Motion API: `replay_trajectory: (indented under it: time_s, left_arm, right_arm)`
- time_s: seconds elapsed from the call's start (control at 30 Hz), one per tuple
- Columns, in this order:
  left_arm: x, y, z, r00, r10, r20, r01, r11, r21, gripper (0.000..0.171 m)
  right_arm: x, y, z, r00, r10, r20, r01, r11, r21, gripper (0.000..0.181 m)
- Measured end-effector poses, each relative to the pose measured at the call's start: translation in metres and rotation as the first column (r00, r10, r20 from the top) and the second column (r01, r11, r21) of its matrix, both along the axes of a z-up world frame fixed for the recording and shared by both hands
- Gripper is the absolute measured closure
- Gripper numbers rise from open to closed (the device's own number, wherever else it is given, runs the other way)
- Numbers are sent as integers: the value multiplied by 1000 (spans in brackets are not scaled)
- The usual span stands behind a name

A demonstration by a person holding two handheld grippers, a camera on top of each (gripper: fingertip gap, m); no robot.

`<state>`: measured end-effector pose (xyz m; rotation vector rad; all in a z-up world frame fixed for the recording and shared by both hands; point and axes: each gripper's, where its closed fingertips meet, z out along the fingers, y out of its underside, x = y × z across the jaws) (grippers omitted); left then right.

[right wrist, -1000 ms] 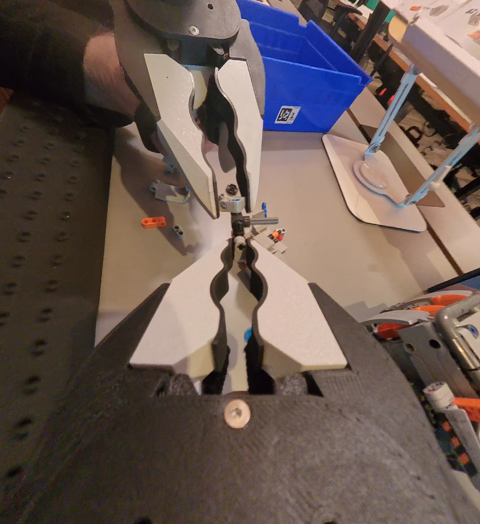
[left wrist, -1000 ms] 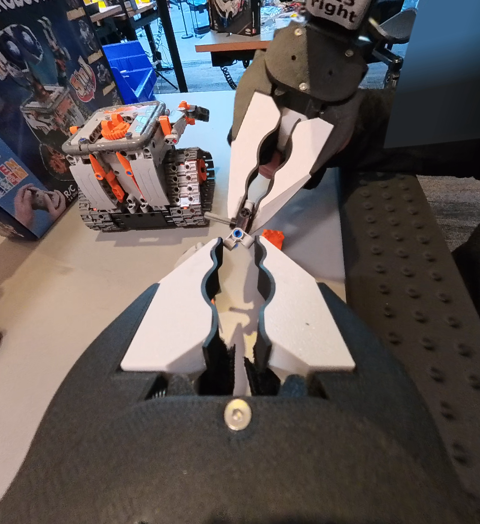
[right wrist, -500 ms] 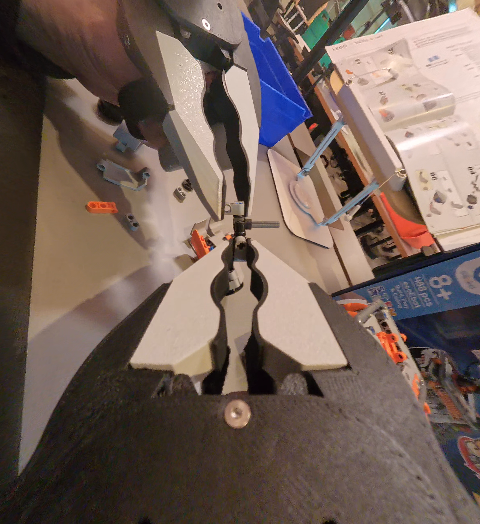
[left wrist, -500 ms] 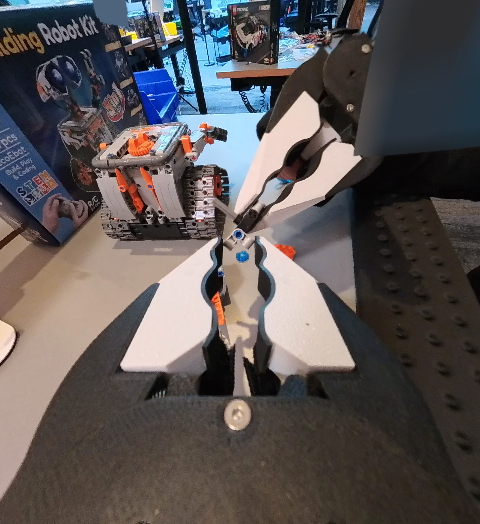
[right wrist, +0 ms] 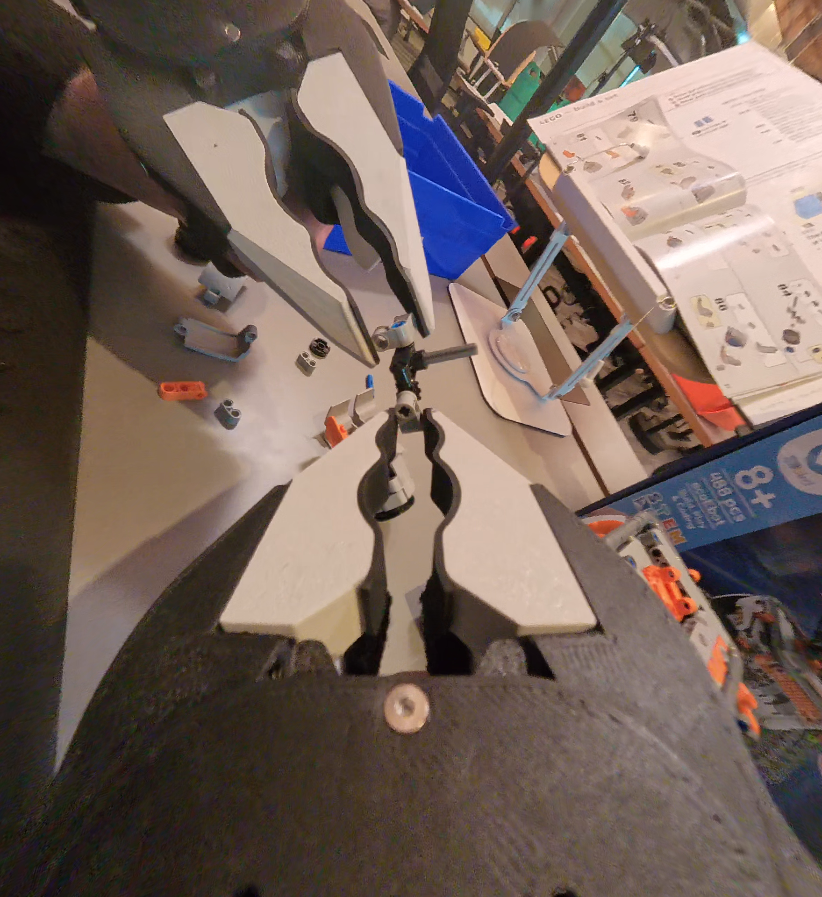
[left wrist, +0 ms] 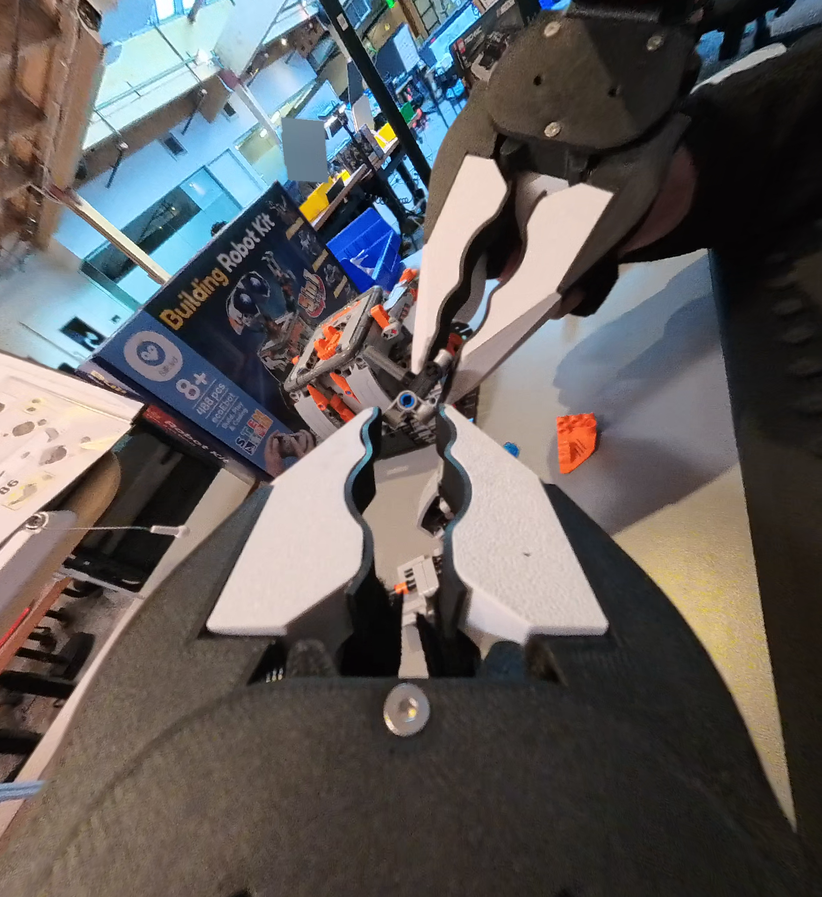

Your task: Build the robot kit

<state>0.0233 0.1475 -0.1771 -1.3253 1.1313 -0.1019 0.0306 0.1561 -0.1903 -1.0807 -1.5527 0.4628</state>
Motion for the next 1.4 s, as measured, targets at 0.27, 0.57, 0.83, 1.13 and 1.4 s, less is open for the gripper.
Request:
replay_trajectory:
  time_s: [0.27,0.57,0.83,1.13,1.4]
  left_arm:
    - [0,2,4,998,21,60,-18,999,-42,152]
    - [0,6,0,996,17,92,-7,994,-107,152]
    - [6,-8,-20,996,-79,32,84,968,-237,152]
    - [0,1,-18,997,-5,80,28,959,-281,153]
    - [-18,13,0,939,73,337,87,896,-436,153]
  right_arm:
    - [1,4,6,997,-72,-4,72,986,154,176]
    - [1,7,5,996,-87,0,86,985,153,176]
    - [0,-12,-7,996,27,82,-38,990,136,177]
    - [-3,-8,9,1000,-3,-24,5,994,107,161]
    - [-10,3,14,989,-149,-21,149,952,268,138]
